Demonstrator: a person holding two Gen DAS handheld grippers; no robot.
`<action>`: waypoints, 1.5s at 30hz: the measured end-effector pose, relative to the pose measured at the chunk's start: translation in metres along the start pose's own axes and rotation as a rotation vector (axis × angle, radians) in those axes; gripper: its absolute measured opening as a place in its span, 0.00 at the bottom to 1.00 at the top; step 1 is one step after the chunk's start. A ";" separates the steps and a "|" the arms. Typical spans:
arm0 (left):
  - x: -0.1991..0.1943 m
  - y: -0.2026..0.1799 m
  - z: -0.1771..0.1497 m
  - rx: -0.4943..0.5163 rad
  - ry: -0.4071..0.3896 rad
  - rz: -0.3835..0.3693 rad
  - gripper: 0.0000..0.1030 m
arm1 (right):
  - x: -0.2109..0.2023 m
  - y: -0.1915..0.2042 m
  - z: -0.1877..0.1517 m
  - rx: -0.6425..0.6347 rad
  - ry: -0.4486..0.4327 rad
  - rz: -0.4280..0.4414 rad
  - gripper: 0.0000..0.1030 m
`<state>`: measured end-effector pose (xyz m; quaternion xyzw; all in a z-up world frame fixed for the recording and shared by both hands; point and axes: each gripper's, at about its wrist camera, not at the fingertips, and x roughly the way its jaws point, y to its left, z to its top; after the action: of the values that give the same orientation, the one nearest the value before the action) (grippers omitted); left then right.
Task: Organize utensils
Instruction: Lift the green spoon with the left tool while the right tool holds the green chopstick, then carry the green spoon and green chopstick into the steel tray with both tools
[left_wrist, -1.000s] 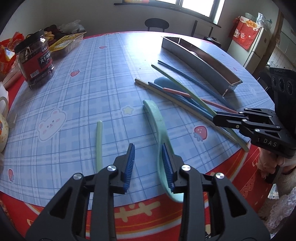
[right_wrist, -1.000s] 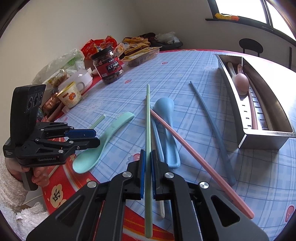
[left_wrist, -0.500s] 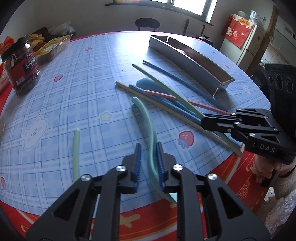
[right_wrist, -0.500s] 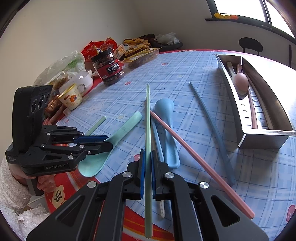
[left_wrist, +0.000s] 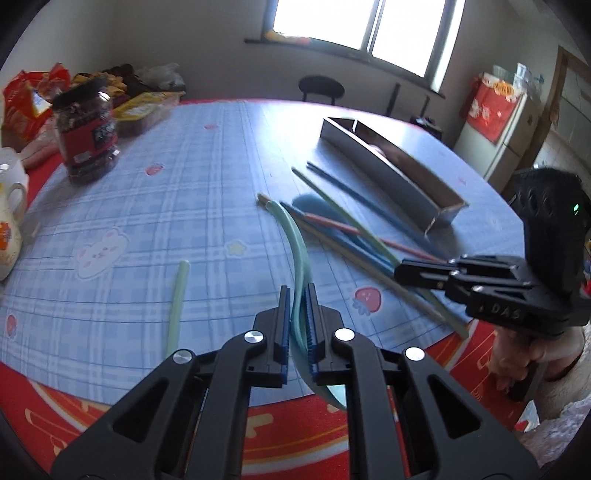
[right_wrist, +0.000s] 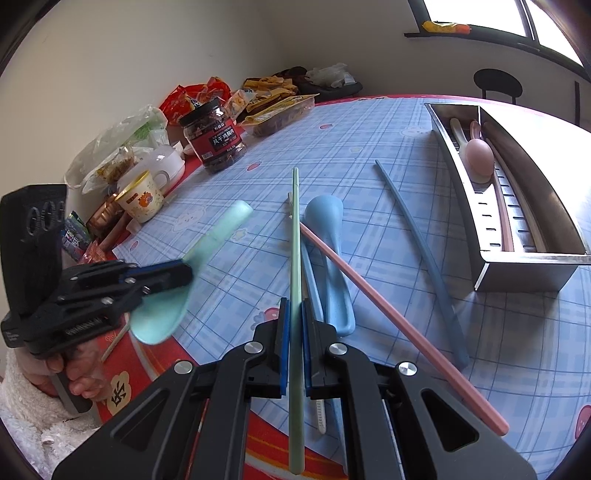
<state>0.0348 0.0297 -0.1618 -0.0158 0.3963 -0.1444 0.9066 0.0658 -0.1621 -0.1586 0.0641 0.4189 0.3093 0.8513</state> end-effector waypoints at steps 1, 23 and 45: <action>-0.004 0.000 0.000 0.004 -0.009 0.015 0.11 | 0.000 0.000 0.000 0.001 0.000 0.003 0.06; -0.018 0.001 0.043 0.058 -0.085 0.160 0.11 | -0.018 -0.006 0.005 0.027 -0.079 0.024 0.06; 0.088 -0.093 0.184 0.135 -0.067 0.008 0.11 | -0.047 -0.140 0.086 0.249 -0.276 -0.150 0.06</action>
<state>0.2012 -0.0993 -0.0850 0.0424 0.3552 -0.1666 0.9189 0.1748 -0.2883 -0.1234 0.1792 0.3368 0.1791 0.9068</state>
